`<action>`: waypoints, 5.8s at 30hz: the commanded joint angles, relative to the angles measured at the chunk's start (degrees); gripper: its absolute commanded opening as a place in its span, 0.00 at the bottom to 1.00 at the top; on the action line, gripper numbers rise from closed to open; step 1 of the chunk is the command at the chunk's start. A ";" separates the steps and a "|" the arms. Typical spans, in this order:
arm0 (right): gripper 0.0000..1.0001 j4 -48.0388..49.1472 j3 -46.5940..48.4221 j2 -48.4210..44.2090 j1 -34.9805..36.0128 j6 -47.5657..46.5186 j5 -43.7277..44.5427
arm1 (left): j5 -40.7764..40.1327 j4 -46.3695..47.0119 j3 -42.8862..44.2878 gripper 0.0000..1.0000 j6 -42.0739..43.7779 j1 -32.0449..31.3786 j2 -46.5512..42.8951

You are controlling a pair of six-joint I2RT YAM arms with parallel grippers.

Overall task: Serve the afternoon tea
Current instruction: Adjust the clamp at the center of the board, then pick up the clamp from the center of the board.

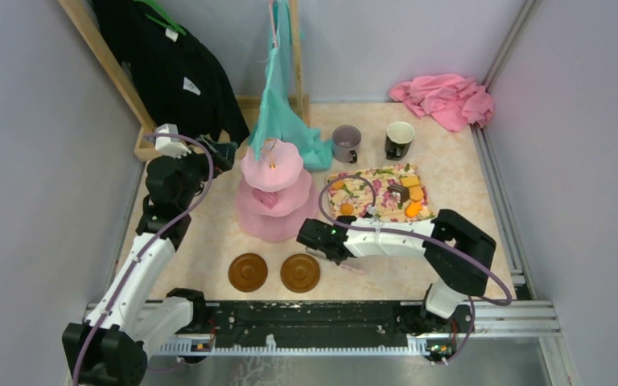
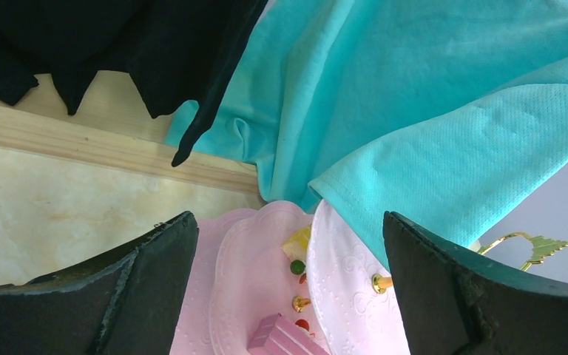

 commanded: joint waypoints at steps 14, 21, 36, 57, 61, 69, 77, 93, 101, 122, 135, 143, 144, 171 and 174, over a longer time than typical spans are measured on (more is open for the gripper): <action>0.44 -4.53 3.42 -5.68 0.76 -4.25 5.73 | 3.05 3.20 -0.38 0.99 -0.75 1.76 0.48; 0.53 -1.82 4.67 -2.29 0.88 -4.16 4.52 | 3.40 3.29 -0.56 0.99 -0.93 1.86 0.74; 0.42 3.70 4.12 3.78 -1.29 -5.38 -1.57 | 3.82 3.38 -1.04 0.99 -1.67 2.33 1.39; 0.00 7.32 -0.93 3.11 -3.50 -8.61 -8.02 | 5.91 3.93 -0.56 0.99 -2.37 4.53 2.78; 0.00 6.94 -1.79 -0.15 -3.50 -8.23 -6.90 | 5.72 4.04 -0.73 0.99 -2.29 4.61 2.67; 0.00 3.70 -0.50 -5.98 -2.18 -6.41 -2.10 | 7.06 4.82 -0.74 0.99 -2.77 5.13 3.63; 0.00 3.05 0.09 -10.19 -0.77 -13.95 2.82 | 7.04 5.09 -0.74 0.99 -2.52 5.56 3.64; 0.00 27.05 -10.51 -22.08 1.20 -81.14 -12.72 | 6.83 4.78 -0.74 0.99 -2.03 6.05 3.48; 0.00 20.04 -6.28 -15.98 5.47 -93.29 -18.94 | 5.99 4.28 -0.26 0.99 -1.13 6.06 3.64; 0.00 23.52 -2.55 -7.89 5.04 -107.72 -14.60 | 6.49 4.41 -0.21 0.99 -0.93 6.26 5.15; 0.00 28.60 -1.55 -3.74 0.24 -111.04 -18.55 | 6.23 4.12 -0.12 0.99 -0.31 6.26 5.61; 0.37 29.64 -1.94 -4.26 -0.24 -111.33 -18.93 | 5.82 3.81 0.04 0.99 -0.05 6.24 5.96; 0.41 29.85 -2.13 -4.56 -0.24 -111.41 -18.84 | 5.88 3.81 0.05 0.99 -0.06 6.23 5.98; 0.58 39.46 -14.90 -18.33 -0.33 -105.88 -13.55 | 5.42 18.35 -2.79 0.99 -1.24 5.21 8.28; 0.60 40.35 -15.57 -17.45 -0.33 -105.88 -13.52 | 4.53 16.21 -0.88 0.99 0.51 4.42 9.45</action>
